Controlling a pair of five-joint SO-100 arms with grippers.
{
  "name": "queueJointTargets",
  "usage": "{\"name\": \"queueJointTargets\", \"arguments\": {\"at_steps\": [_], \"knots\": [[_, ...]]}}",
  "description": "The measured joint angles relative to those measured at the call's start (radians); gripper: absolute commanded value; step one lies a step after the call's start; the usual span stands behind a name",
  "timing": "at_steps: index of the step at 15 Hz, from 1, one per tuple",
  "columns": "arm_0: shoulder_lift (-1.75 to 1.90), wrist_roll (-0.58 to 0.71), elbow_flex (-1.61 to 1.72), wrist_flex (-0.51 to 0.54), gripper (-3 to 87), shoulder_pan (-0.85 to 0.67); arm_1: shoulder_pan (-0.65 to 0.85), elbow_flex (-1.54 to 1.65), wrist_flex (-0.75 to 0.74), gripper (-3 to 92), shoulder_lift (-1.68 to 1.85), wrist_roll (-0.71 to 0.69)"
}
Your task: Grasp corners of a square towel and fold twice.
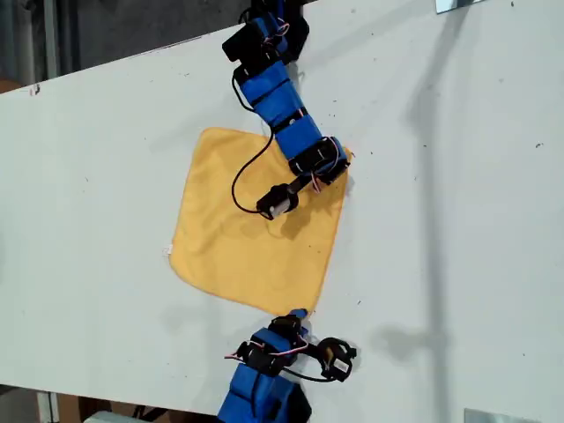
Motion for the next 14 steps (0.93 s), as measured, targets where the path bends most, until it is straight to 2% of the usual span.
{"name": "queueJointTargets", "arguments": {"at_steps": [5,13,14], "knots": [[0.0,0.018,0.021,-0.1,16.2,-0.018,-0.003,0.0,0.002,-0.1,0.0,0.002],[-0.052,0.083,0.021,-0.158,14.4,-0.069,-0.006,0.002,0.011,-0.1,0.0,0.0],[-0.061,0.084,0.021,-0.163,10.7,-0.075,-0.006,0.002,0.011,-0.1,0.0,0.0]]}}
